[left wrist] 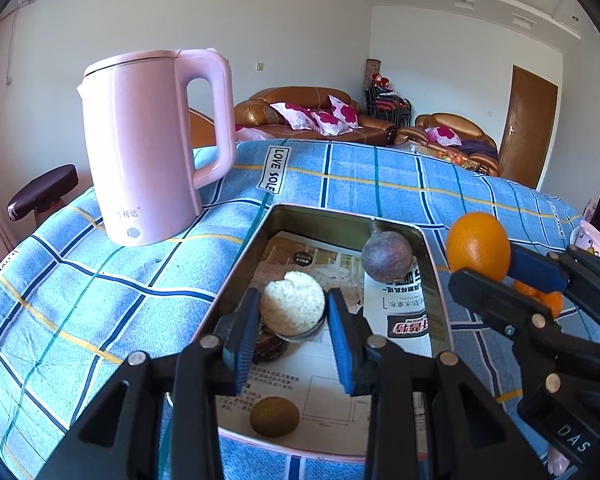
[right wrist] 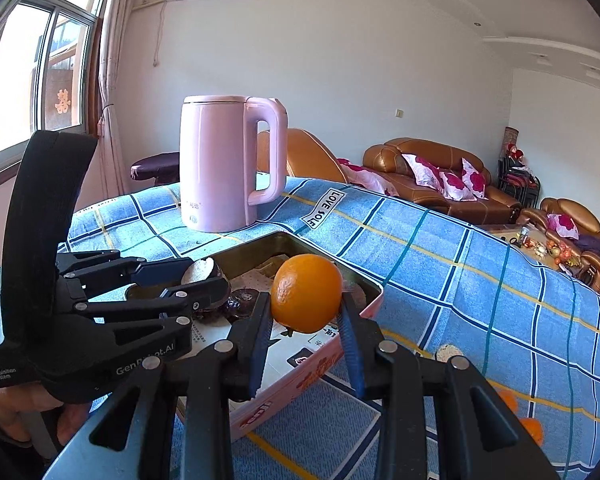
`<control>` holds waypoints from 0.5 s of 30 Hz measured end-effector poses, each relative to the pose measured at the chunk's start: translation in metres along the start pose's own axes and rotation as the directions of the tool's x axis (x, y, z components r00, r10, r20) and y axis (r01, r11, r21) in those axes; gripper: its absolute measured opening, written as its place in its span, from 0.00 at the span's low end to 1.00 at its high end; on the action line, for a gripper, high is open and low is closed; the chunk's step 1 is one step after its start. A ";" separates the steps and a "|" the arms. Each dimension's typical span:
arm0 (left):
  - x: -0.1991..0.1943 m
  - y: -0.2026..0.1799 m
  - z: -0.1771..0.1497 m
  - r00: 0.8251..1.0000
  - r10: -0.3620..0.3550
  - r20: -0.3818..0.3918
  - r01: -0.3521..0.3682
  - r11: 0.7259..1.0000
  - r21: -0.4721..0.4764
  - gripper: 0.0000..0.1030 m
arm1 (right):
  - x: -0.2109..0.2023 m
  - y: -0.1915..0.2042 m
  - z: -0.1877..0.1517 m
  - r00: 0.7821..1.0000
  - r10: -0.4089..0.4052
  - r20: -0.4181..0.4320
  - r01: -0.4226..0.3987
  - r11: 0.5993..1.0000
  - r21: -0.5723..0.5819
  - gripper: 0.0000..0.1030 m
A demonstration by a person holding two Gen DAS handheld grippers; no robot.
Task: Organize fruits
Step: 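Lower the bun and orange into the tin and open both grippers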
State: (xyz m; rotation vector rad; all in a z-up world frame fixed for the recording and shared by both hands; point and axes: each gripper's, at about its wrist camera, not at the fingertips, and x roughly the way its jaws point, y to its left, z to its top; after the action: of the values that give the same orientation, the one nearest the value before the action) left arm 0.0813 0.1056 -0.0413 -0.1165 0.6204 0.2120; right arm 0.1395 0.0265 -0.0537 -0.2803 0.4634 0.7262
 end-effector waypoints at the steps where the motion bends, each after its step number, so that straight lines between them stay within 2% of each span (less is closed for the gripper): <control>1: 0.001 0.000 0.000 1.000 0.002 -0.004 -0.002 1.000 0.000 0.34 | 0.002 0.000 0.000 1.000 0.002 -0.003 -0.002 1.000 0.000 0.34; 8: 0.012 0.004 -0.002 0.999 0.004 -0.050 -0.004 1.000 -0.008 0.34 | 0.017 0.003 -0.001 0.999 0.011 -0.039 -0.011 1.000 0.000 0.34; 15: 0.013 0.003 -0.001 0.999 0.001 -0.051 -0.001 1.000 0.001 0.34 | 0.030 0.005 -0.005 0.997 0.022 -0.078 -0.023 1.000 -0.002 0.34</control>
State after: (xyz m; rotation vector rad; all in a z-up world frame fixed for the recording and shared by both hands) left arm 0.0899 0.1108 -0.0497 -0.1213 0.6711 0.2105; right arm 0.1542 0.0447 -0.0729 -0.3069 0.5403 0.7398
